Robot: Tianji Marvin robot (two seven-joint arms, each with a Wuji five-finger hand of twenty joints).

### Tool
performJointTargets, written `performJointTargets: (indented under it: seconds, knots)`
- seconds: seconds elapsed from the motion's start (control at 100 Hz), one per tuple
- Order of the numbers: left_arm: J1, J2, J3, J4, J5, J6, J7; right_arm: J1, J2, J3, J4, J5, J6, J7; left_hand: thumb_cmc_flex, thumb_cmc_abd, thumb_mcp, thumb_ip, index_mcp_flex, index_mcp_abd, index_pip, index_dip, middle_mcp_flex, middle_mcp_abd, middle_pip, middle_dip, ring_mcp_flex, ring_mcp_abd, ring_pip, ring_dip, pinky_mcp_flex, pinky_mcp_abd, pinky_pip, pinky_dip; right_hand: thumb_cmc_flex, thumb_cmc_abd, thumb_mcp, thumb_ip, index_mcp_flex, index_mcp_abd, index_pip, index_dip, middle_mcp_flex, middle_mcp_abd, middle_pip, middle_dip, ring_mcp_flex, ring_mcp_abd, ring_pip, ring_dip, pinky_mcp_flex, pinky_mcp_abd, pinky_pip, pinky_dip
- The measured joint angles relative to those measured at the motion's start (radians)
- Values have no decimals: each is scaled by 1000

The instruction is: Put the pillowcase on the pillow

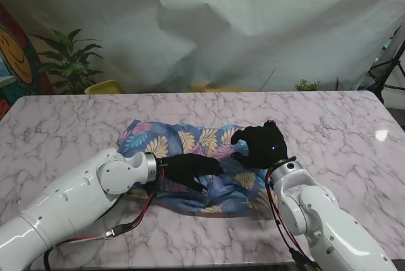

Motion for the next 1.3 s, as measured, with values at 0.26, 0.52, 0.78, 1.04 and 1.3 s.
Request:
performJointTargets:
  seconds: [0.26,0.52,0.78,1.04,1.3]
  knots:
    - [116,-74,-137,60,149,-163,477,-56,10,1,-38,-106,27,45,54,-14,13,0,125,-106,158,45,67,-106,171,15,74,32,33,24,33,45,98,48,-26,43,-51,6,0,13,-27,0,0,-3,0,0,0,1,0,0,0,0,0,-1]
    - [210,-82,-256,-111,225,-32,417,-80,12,-13,-34,-80,51,46,18,-11,61,0,73,-82,91,-5,48,-102,115,-44,36,22,37,24,-14,41,136,36,-26,43,-65,7,-17,42,-51,0,-29,0,-12,2,0,3,-5,0,0,0,0,-2]
    - [230,-15,-365,-179,321,184,138,-35,18,-108,82,-7,33,34,4,81,-65,1,-59,6,-104,-31,-24,-21,-96,-71,-44,64,-147,-46,-41,47,-160,-51,-39,54,-89,7,-91,89,-78,0,-92,3,-12,3,-9,19,-8,1,3,1,0,-2]
    - [181,5,-302,2,254,207,171,91,9,-196,272,58,30,-71,-32,93,-65,1,-83,36,-233,-53,-26,4,-109,-160,-65,60,-181,-86,-59,15,-254,-53,-39,44,-75,7,-120,89,-74,1,-117,-14,-9,4,-30,12,-8,-6,4,0,0,-2]
    - [171,-21,-233,80,236,188,338,118,-1,-199,331,60,50,-118,-29,101,-65,12,-86,50,-237,-17,-37,6,-111,-160,-70,64,-182,-51,-64,15,-265,-27,-53,33,-51,6,-120,86,-58,1,-116,-26,0,-1,-30,7,-8,-8,5,-1,-9,-2]
